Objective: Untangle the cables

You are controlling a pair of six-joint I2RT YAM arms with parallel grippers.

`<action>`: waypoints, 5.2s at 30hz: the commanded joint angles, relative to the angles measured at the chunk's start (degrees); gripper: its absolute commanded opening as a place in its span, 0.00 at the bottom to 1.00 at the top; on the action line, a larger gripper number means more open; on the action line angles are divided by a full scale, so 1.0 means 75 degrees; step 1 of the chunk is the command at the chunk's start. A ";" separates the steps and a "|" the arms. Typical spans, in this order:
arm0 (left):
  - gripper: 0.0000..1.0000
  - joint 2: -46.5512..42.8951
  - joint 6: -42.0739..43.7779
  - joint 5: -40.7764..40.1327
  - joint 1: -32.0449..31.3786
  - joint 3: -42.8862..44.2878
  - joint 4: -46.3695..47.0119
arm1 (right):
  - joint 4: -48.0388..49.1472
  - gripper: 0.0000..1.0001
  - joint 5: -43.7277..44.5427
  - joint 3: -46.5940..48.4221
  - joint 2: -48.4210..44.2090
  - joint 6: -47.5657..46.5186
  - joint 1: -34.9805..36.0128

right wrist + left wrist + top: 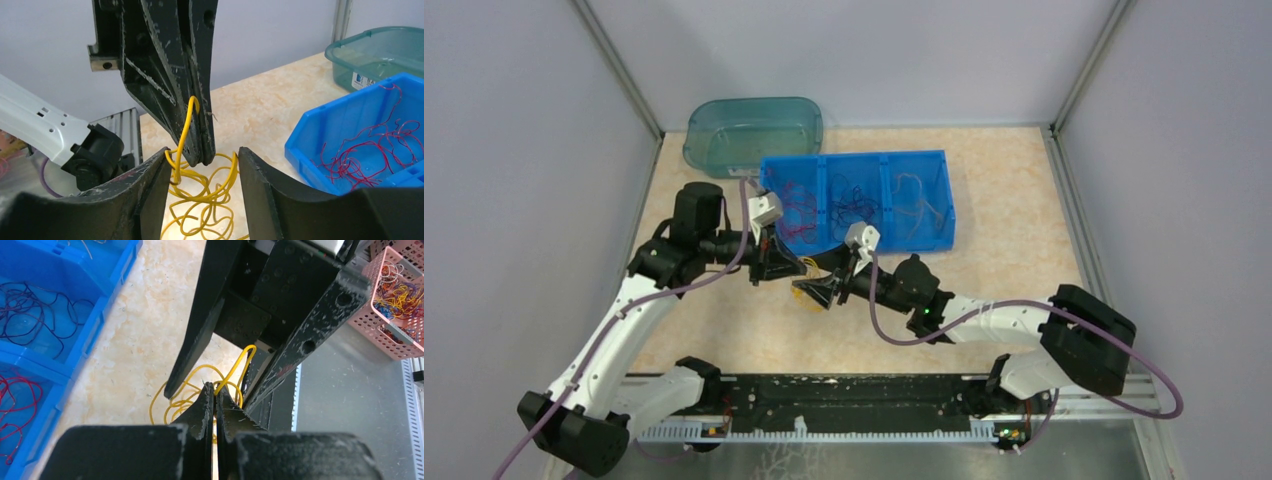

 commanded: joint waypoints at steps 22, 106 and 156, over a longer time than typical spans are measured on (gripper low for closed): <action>0.00 0.0035 0.1958 -0.1624 -0.0486 0.2544 -0.0487 | -0.0717 0.40 0.1048 -0.1177 -0.0974 -0.0248 0.0133; 0.00 0.0565 0.1248 -0.0021 -0.1044 0.4603 -0.0139 | 0.0241 0.47 -0.0717 0.0433 0.1105 0.0999 -0.0264; 0.00 0.0059 0.2456 -0.0553 -0.1040 0.4160 -0.1617 | -0.1328 0.76 0.0342 -0.1567 -0.3758 0.0837 -0.0846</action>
